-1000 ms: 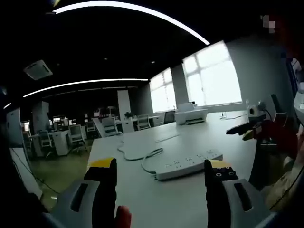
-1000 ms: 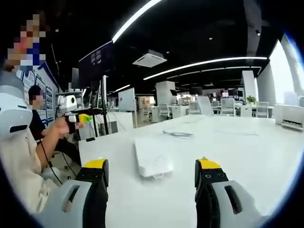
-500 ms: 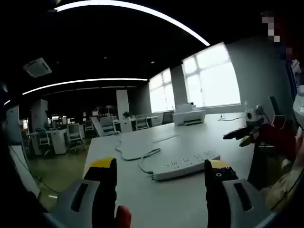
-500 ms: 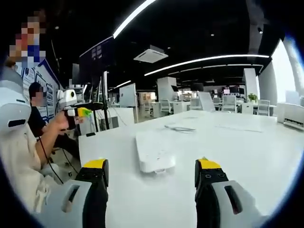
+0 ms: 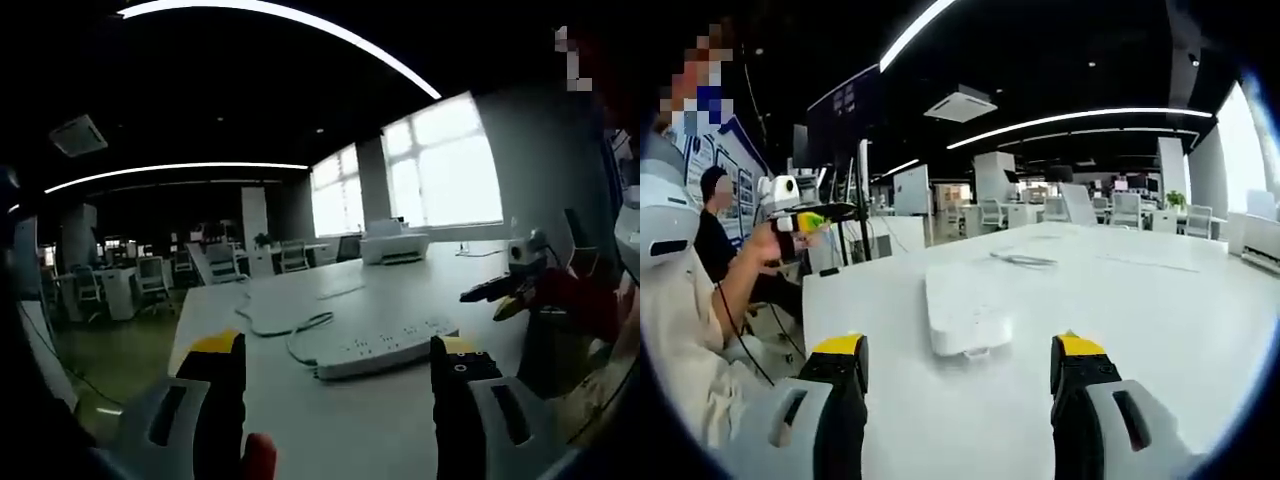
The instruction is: Pick up the power strip scattered on the table, fix it on the side mounting bracket of the table, and press the switch
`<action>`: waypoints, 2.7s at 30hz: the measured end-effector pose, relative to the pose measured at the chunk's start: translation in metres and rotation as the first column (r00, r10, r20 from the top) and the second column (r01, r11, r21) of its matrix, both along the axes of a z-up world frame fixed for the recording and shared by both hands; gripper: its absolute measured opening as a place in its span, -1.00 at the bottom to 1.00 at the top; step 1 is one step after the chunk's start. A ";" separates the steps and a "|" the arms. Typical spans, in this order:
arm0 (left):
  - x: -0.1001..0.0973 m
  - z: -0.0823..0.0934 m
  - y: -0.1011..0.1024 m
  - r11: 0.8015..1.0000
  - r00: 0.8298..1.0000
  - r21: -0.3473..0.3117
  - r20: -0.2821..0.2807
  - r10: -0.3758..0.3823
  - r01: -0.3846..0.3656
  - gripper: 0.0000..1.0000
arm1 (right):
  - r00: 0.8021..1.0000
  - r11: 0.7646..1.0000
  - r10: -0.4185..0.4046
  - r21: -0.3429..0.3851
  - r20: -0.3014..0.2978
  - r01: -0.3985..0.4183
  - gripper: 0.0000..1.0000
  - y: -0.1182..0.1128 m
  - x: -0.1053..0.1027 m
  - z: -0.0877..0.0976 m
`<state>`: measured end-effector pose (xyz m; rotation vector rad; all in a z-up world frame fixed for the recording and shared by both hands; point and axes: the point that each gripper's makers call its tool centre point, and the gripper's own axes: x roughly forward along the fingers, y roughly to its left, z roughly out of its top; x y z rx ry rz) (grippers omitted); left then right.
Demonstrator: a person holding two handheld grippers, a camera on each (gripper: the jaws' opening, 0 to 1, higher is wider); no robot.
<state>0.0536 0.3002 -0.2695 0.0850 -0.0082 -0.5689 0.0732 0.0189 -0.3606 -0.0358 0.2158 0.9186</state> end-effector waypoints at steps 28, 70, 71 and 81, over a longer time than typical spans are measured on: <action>-0.007 0.011 0.012 1.000 1.000 -0.005 0.019 0.015 -0.015 0.58 | 0.999 0.998 0.047 -0.032 -0.006 -0.047 0.41 0.027 0.016 -0.006; -0.006 0.009 0.022 0.999 1.000 -0.023 0.008 0.022 -0.022 0.56 | 0.996 0.994 0.086 -0.073 -0.017 -0.087 0.41 0.054 0.037 -0.010; -0.006 0.010 0.022 0.999 1.000 -0.024 0.008 0.023 -0.022 0.56 | 0.996 0.993 0.086 -0.073 -0.017 -0.087 0.41 0.054 0.037 -0.010; -0.007 0.012 0.023 0.999 1.000 -0.027 0.012 0.022 -0.022 0.56 | 0.996 0.991 0.082 -0.108 -0.037 -0.085 0.41 0.056 0.040 -0.016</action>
